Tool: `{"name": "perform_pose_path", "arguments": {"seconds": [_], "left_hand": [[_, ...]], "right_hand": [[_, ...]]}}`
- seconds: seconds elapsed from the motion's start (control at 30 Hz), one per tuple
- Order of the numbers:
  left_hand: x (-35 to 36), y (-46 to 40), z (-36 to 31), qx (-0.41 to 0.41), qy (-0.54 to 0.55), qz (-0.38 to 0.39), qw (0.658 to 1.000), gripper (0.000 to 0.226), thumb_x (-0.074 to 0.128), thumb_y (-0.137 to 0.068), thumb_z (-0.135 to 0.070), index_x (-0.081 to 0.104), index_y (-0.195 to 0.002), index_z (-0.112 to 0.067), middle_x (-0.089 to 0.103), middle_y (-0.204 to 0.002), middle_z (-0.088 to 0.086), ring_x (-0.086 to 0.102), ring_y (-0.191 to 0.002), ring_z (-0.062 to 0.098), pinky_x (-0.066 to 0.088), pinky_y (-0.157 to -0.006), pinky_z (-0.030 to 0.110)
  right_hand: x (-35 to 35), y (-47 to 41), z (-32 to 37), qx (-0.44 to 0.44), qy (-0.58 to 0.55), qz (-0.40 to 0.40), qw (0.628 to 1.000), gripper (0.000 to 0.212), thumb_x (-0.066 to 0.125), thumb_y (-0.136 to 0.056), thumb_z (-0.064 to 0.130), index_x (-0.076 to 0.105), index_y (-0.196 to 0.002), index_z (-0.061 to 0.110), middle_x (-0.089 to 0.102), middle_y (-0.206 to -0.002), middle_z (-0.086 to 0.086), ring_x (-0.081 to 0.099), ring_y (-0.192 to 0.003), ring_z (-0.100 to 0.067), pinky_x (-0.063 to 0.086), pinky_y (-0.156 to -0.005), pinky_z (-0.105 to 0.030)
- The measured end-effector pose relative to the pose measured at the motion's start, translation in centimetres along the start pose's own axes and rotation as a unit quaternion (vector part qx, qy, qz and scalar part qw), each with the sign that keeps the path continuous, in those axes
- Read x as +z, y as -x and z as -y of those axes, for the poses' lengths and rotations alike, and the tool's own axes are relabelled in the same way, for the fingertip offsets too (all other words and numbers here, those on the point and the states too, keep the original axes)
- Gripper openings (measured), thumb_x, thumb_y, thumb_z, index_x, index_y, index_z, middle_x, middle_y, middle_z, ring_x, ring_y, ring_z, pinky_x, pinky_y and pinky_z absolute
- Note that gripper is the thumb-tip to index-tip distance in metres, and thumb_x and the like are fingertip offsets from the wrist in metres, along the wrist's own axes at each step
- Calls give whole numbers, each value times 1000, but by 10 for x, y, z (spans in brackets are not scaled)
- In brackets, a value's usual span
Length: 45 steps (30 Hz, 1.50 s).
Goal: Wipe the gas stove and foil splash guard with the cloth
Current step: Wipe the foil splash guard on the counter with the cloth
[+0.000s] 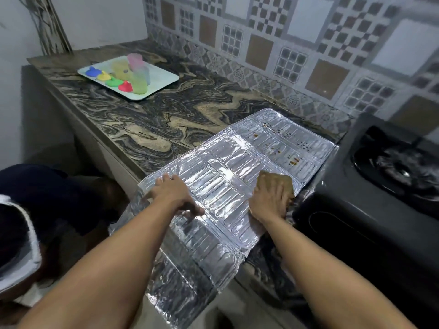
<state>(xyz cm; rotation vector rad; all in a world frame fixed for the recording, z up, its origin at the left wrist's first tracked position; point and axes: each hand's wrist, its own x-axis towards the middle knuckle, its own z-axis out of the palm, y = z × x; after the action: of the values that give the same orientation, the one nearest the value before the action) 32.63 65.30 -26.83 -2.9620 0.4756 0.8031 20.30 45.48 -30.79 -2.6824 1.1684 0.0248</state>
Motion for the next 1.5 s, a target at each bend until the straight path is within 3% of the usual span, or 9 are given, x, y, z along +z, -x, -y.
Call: {"name": "perform_pose_path", "arguments": {"seconds": [0.2,0.33,0.43,0.6,0.77,0.9,1.07,1.33,1.5], "left_hand": [[-17,12,2,-5,-63,46,997,124,71,-53,-79,28,-149,-14,19,-158,18,19,-142,47,21,-107,71],[-17,6,-3,25,-44,0,999,147,67,-51,-83,-6,-153,-5,-12,-158,24,-8,-145,45,3,-111,70],[-2,-2,-10,116,-21,-6,993,143,70,-54,-79,-8,-154,-11,-18,-159,16,-14,-147,35,-4,-114,65],[7,-10,-13,140,11,21,990,145,78,-54,-69,-14,-153,-17,-24,-158,9,-18,-147,28,-6,-113,64],[9,-10,-14,143,5,16,990,147,79,-51,-71,-11,-154,-18,-21,-159,8,-17,-147,28,-2,-114,65],[8,-9,-15,141,0,10,990,146,79,-51,-70,-11,-154,-18,-20,-160,8,-17,-147,27,-2,-114,64],[6,-8,-17,137,-2,10,990,147,81,-51,-67,-11,-154,-16,-19,-160,9,-16,-147,29,-1,-114,65],[9,-10,-17,131,3,15,991,148,82,-49,-67,-11,-154,-19,-21,-160,5,-17,-147,27,2,-115,63],[8,-11,-17,128,-9,16,992,148,81,-50,-68,-12,-154,-19,-23,-159,4,-19,-147,26,3,-116,63]], "right_hand": [[5,26,13,-18,-2,27,999,58,23,-102,34,-1,-154,26,-8,-163,-6,-10,-149,-29,-7,-119,-49],[16,55,28,-35,-5,31,999,59,22,-102,37,-4,-154,27,-13,-162,-6,-14,-148,-29,-14,-117,-47],[16,66,37,-27,-2,28,999,59,21,-102,40,-4,-154,26,-15,-161,-6,-14,-149,-28,-13,-118,-49],[13,58,26,-50,30,-10,998,57,21,-100,45,5,-153,32,5,-163,0,2,-149,-24,1,-118,-48],[4,7,7,41,8,-13,999,57,19,-99,41,3,-153,32,5,-163,-1,-4,-149,-29,-10,-117,-52],[-2,-20,15,76,-3,-2,997,59,23,-98,38,7,-153,25,6,-162,-6,-2,-148,-34,-4,-115,-59],[12,-5,56,-157,25,41,987,61,8,-101,46,-8,-154,22,-11,-162,-7,-15,-148,-32,-14,-117,-54],[6,-64,79,-269,43,100,957,71,5,-87,46,-5,-154,25,-10,-163,-5,-15,-148,-30,-14,-115,-54],[7,-97,115,-295,59,113,947,60,18,-99,37,-2,-155,25,-5,-163,-4,-9,-149,-33,-8,-115,-60]]}}
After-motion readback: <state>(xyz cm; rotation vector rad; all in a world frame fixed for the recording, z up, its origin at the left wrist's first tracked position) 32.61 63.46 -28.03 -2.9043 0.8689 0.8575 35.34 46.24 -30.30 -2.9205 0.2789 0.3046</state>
